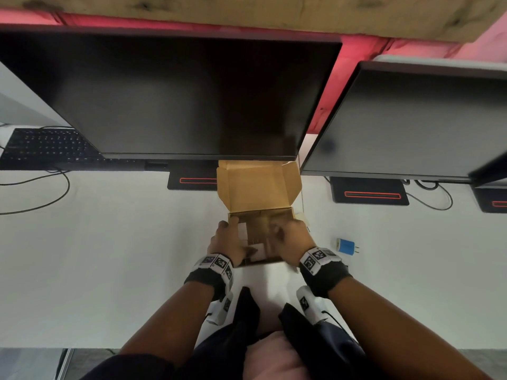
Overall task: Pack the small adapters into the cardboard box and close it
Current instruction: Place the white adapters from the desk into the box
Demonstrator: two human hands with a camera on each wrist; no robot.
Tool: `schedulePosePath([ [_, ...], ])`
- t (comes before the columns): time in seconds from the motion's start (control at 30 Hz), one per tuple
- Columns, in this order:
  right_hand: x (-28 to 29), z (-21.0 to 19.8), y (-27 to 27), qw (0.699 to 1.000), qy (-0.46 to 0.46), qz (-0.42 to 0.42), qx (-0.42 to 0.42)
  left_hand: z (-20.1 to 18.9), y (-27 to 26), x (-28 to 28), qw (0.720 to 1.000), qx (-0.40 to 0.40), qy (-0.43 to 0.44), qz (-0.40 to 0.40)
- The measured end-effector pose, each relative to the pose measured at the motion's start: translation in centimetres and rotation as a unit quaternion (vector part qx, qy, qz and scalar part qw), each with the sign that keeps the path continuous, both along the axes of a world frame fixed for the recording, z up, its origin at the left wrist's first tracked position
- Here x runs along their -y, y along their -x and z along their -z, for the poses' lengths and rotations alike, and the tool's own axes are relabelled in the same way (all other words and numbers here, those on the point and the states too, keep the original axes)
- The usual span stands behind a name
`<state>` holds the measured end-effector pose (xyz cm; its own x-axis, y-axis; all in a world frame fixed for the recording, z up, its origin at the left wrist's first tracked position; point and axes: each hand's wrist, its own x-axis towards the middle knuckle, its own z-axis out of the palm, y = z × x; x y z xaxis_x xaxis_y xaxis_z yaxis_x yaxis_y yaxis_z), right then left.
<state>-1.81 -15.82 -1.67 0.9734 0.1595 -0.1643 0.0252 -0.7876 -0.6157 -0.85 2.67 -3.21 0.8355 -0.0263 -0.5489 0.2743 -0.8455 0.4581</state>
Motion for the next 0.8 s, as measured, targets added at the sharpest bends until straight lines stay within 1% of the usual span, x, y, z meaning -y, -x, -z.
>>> schedulePosePath([
  [0.07, 1.7, -0.4, -0.4, 0.997, -0.002, 0.039, 0.066, 0.2, -0.1, 0.0, 1.000, -0.006, 0.004, -0.004],
  [0.1, 2.6, -0.7, -0.8, 0.994, 0.006, 0.069, 0.079, 0.2, -0.2, 0.0, 1.000, -0.008, 0.008, -0.007],
  [0.13, 3.6, -0.4, -1.2, 0.992, 0.017, 0.104, 0.074, 0.2, -0.3, -0.1, 1.000, -0.009, 0.011, -0.008],
  [0.17, 4.5, -0.2, -1.6, 0.989, 0.034, 0.135, 0.048, 0.2, -0.3, -0.1, 1.000, -0.008, 0.014, -0.007],
  [0.23, 5.6, 0.9, -2.1, 0.981, 0.094, 0.163, -0.051, 0.2, -0.3, -0.3, 1.000, -0.008, 0.014, -0.006],
  [0.3, 6.1, 1.8, -2.3, 0.970, 0.148, 0.149, -0.124, 0.2, -0.2, -0.4, 1.000, -0.010, 0.016, -0.007],
  [0.4, 6.6, 2.8, -1.9, 0.965, 0.159, 0.145, -0.151, 0.3, -0.1, -0.4, 1.000, -0.010, 0.017, -0.007],
  [0.5, 7.2, 3.4, -1.5, 0.965, 0.153, 0.156, -0.146, 0.5, -0.2, -0.4, 1.000, -0.011, 0.021, -0.005],
  [0.6, 7.6, 3.6, -1.3, 0.969, 0.138, 0.162, -0.123, 0.6, -0.2, -0.5, 1.000, -0.016, 0.025, -0.005],
  [0.67, 7.5, 3.4, -1.7, 0.976, 0.128, 0.138, -0.108, 0.5, -0.3, -0.6, 1.000, -0.017, 0.025, -0.004],
  [0.8, 6.0, 3.3, -2.6, 0.983, 0.140, 0.069, -0.097, 0.3, -0.3, -0.7, 1.000, -0.017, 0.025, -0.003],
])
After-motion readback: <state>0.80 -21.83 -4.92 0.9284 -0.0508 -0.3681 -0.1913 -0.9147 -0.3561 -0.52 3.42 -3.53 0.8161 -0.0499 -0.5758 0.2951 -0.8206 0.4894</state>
